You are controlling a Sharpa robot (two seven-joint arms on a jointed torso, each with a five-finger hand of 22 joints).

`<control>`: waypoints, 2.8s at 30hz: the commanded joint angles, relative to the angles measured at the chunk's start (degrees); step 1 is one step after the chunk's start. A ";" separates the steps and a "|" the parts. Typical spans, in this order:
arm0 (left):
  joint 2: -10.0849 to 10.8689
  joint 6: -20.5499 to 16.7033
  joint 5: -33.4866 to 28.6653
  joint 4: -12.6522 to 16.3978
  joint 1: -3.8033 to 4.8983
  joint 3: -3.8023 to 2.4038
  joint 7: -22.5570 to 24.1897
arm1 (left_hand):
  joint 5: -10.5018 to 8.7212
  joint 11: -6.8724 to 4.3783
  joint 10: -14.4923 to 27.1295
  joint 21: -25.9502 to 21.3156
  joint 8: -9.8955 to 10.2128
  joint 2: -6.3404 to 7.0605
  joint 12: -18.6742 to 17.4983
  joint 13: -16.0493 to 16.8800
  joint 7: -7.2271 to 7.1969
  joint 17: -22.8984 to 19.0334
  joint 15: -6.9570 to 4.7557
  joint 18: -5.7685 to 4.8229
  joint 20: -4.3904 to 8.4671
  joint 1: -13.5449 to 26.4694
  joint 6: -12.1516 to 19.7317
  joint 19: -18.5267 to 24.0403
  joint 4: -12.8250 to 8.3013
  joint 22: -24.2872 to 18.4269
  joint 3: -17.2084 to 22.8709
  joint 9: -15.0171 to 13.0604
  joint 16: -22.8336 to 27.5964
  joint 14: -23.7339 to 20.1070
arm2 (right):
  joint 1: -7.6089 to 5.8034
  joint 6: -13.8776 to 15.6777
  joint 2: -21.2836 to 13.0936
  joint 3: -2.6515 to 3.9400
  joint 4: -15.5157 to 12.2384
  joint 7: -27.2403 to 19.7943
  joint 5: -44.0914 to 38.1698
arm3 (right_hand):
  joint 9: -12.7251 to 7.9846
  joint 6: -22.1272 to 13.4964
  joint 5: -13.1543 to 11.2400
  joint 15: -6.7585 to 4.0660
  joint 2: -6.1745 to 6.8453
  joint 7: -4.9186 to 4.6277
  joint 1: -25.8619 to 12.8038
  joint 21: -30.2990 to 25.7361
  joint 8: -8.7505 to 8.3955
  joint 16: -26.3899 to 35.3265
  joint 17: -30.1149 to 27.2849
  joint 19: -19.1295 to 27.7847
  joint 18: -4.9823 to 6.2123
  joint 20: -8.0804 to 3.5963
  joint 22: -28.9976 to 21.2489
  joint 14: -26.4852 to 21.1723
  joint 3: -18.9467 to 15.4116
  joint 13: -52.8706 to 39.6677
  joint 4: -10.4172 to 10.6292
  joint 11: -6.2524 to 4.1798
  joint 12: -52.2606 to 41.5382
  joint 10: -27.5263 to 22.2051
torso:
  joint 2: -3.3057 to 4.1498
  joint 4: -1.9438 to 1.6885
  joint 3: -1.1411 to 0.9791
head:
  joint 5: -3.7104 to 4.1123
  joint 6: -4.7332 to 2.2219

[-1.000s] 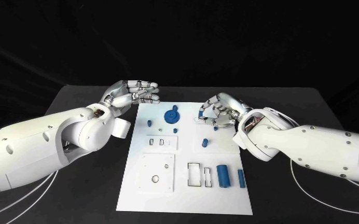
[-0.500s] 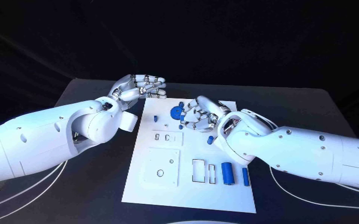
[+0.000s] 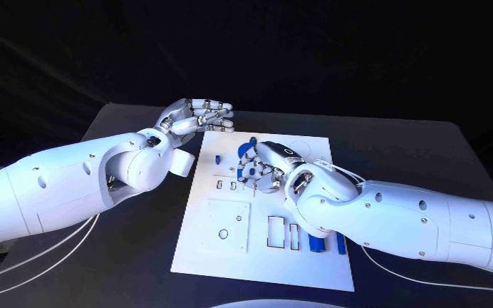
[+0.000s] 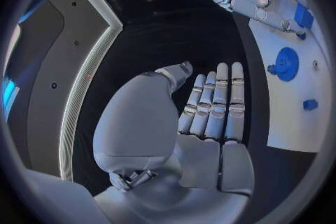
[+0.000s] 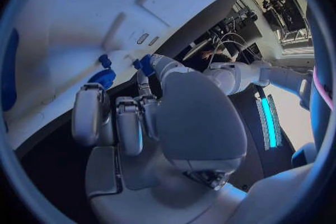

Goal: Assemble the parts on the task board

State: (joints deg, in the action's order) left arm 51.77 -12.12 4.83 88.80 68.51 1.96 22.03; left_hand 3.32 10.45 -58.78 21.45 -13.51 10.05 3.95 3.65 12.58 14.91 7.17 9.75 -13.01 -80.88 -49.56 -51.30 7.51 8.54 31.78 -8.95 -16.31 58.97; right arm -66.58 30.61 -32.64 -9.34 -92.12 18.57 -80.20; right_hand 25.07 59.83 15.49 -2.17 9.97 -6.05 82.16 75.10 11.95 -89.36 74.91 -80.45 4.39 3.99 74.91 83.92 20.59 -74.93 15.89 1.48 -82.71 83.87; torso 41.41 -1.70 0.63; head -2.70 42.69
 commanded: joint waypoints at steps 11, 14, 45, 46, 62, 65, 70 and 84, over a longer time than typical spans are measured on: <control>-0.21 1.24 0.00 0.01 0.05 -0.04 -0.24 | -0.27 0.27 0.13 0.41 0.38 -0.27 -0.23 0.08 1.65 0.25 0.31 0.60 -0.22 0.70 0.51 0.50 -0.49 -0.02 -0.06 0.10 0.37 -0.20 | 0.97 -3.87 1.51 -0.30 0.85 3.37 -4.65 | 1.24 -0.05 0.35 -0.23 -0.10 0.17 -0.62 0.13 0.45 -0.28 13.55 -0.41 -0.50 -0.14 2.87 5.78 0.37 -8.24 -0.03 -0.18 -0.31 1.70 | 0.07 0.01 -0.03 | -0.52 0.61; -0.23 1.48 0.00 -0.01 0.05 -0.04 -0.47 | -0.27 0.27 0.15 0.42 0.40 -0.25 -0.23 0.08 1.65 0.28 0.31 0.60 -0.23 0.75 0.53 0.52 -0.50 -0.03 -0.07 0.11 0.40 -0.20 | 1.25 -3.95 1.89 -0.37 1.20 3.41 -5.04 | 1.24 -0.08 0.34 -0.22 -0.04 0.16 -0.66 0.11 0.44 -0.27 13.53 -0.39 -0.49 -0.13 2.85 5.77 0.39 -8.22 -0.05 -0.16 -0.29 1.69 | 0.00 0.02 -0.02 | -0.56 0.67; -0.02 2.22 0.14 0.07 0.07 -0.04 -1.22 | -0.27 0.28 0.17 0.42 0.41 -0.24 -0.24 0.08 1.66 0.28 0.32 0.60 -0.24 0.79 0.55 0.53 -0.49 -0.03 -0.09 0.11 0.42 -0.21 | 2.08 -4.32 1.96 -0.46 2.14 3.47 -5.84 | 1.19 -0.55 0.34 -0.12 0.41 -0.02 -0.93 -0.07 0.27 -0.24 13.35 -0.31 -0.46 -0.09 2.75 5.74 0.61 -8.06 -0.21 -0.03 -0.11 1.57 | 0.04 0.12 -0.09 | -0.89 1.08; -0.02 2.25 0.16 0.07 0.07 -0.04 -1.23 | -0.27 0.30 0.24 0.43 0.46 -0.24 -0.26 0.08 1.67 0.34 0.35 0.60 -0.27 0.94 0.60 0.60 -0.49 -0.05 -0.11 0.13 0.50 -0.25 | 2.09 -4.27 1.93 -0.46 2.15 3.47 -5.85 | 1.17 -0.68 0.34 -0.09 0.52 -0.08 -0.99 -0.17 0.21 -0.22 13.27 -0.26 -0.44 -0.07 2.69 5.72 0.66 -8.00 -0.26 0.01 -0.05 1.52 | 0.03 0.12 -0.09 | -0.89 1.07; -0.04 2.68 0.26 0.01 0.07 -0.04 -1.34 | -0.27 0.30 0.24 0.43 0.46 -0.24 -0.26 0.08 1.67 0.34 0.35 0.60 -0.27 0.94 0.60 0.60 -0.49 -0.05 -0.11 0.13 0.50 -0.25 | 2.40 -3.73 2.10 -0.45 2.18 3.55 -5.91 | 1.11 -1.04 0.32 0.04 0.87 -0.28 -1.32 -0.36 0.06 -0.19 13.14 -0.15 -0.40 0.01 2.58 5.69 0.77 -7.89 -0.27 0.18 0.08 1.41 | -0.02 0.01 0.00 | -0.81 1.09; 0.01 2.71 0.29 0.04 0.07 -0.04 -1.35 | -0.27 0.30 0.24 0.43 0.46 -0.24 -0.26 0.08 1.67 0.34 0.35 0.60 -0.27 0.94 0.60 0.60 -0.49 -0.05 -0.11 0.13 0.50 -0.25 | 2.42 -3.68 2.04 -0.45 2.22 3.53 -5.92 | 1.10 -1.08 0.31 0.06 0.92 -0.30 -1.37 -0.40 0.04 -0.17 13.09 -0.13 -0.40 0.02 2.56 5.68 0.78 -7.86 -0.27 0.20 0.11 1.39 | 0.00 0.06 0.02 | -0.85 1.06; 0.06 2.71 0.34 0.06 0.07 -0.04 -1.37 | -0.27 0.30 0.24 0.43 0.46 -0.24 -0.26 0.08 1.67 0.34 0.35 0.60 -0.27 0.94 0.60 0.60 -0.49 -0.05 -0.11 0.13 0.50 -0.25 | 2.44 -3.80 2.06 -0.45 2.25 3.50 -5.92 | 1.06 -1.33 0.29 0.17 1.26 -0.43 -1.67 -0.69 -0.07 -0.13 12.92 0.05 -0.33 0.11 2.36 5.65 0.82 -7.61 -0.27 0.33 0.39 1.18 | 0.03 0.11 0.00 | -0.90 1.02; 0.12 2.74 0.37 0.04 0.07 -0.04 -1.43 | -0.27 0.30 0.24 0.43 0.46 -0.24 -0.26 0.08 1.67 0.34 0.35 0.60 -0.27 0.94 0.60 0.60 -0.49 -0.05 -0.11 0.13 0.50 -0.25 | 2.45 -3.54 2.00 -0.45 2.30 3.11 -5.92 | 0.86 -2.30 0.29 0.49 2.34 -0.88 -2.17 -1.35 -0.54 -0.03 12.49 0.43 -0.19 0.37 1.96 5.55 0.92 -6.98 -0.48 0.71 1.09 0.64 | 0.02 0.08 -0.06 | -0.96 1.10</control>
State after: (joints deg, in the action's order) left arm 51.93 -10.44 4.95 88.73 68.54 1.95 20.39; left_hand 3.32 10.45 -58.78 21.68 -13.28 9.74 3.96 3.65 12.78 15.20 7.17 9.75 -13.21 -80.58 -49.36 -51.09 7.35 8.54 31.63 -8.88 -16.12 58.97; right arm -64.28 27.67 -30.60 -9.69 -89.94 21.50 -85.57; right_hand 25.99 57.79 15.62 -2.14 11.93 -6.87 80.21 73.99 11.65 -89.36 74.91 -80.21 4.40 4.22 74.91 83.95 21.23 -74.94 15.58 1.66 -81.82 84.03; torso 41.41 -1.64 0.56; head -3.62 43.80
